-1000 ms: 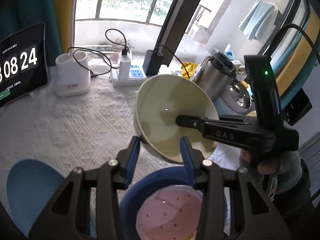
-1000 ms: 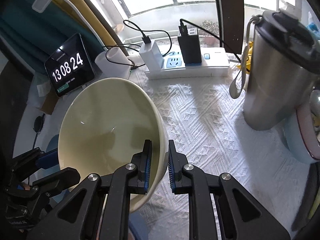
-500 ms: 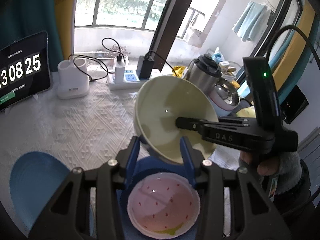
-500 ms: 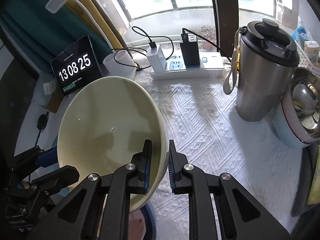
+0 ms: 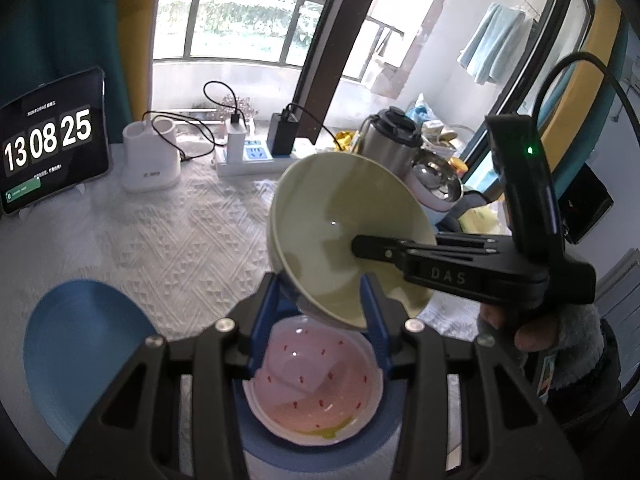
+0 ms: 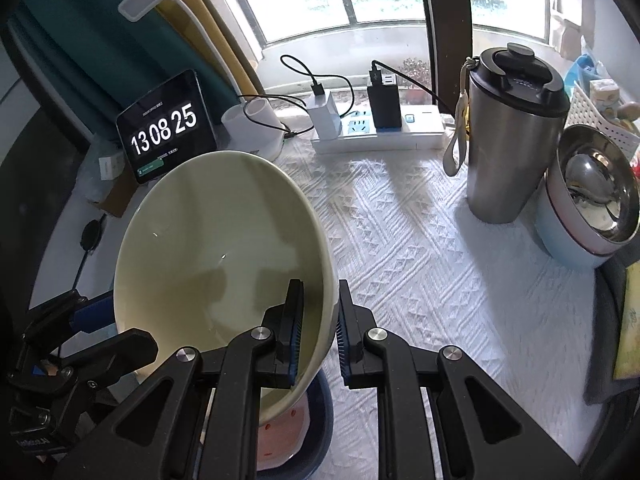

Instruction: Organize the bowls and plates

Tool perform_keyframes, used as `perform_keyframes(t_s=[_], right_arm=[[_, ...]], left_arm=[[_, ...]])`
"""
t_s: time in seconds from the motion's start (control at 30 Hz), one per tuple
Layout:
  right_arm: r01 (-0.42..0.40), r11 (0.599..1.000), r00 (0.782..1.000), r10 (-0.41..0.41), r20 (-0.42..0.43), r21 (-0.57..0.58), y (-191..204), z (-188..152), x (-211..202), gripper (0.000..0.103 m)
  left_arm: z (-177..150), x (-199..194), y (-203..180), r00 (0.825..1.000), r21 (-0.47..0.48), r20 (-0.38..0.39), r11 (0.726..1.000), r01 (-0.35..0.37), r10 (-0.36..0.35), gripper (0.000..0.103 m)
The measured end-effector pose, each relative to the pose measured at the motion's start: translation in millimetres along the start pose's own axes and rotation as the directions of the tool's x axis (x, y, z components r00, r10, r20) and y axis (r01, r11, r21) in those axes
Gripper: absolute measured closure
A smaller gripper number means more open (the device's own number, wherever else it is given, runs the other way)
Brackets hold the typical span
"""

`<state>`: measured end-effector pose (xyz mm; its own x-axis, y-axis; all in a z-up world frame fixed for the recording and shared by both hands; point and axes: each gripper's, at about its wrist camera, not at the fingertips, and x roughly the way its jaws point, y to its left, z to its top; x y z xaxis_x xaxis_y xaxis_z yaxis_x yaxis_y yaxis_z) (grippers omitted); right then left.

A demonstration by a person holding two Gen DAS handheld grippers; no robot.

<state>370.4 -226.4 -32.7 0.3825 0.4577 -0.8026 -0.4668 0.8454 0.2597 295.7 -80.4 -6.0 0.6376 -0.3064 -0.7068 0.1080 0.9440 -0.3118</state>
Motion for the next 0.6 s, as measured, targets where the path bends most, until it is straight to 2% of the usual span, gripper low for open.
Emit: perform_keyframes(t_s=[0.6], right_arm=[[0.013,1.0,1.0,-0.013,0.003,0.001,17,-36,-15,0.086]], left_arm=[[-30,-22,-7,1.0,0.008,0.0,1.0,0.018,-0.018,0.061]])
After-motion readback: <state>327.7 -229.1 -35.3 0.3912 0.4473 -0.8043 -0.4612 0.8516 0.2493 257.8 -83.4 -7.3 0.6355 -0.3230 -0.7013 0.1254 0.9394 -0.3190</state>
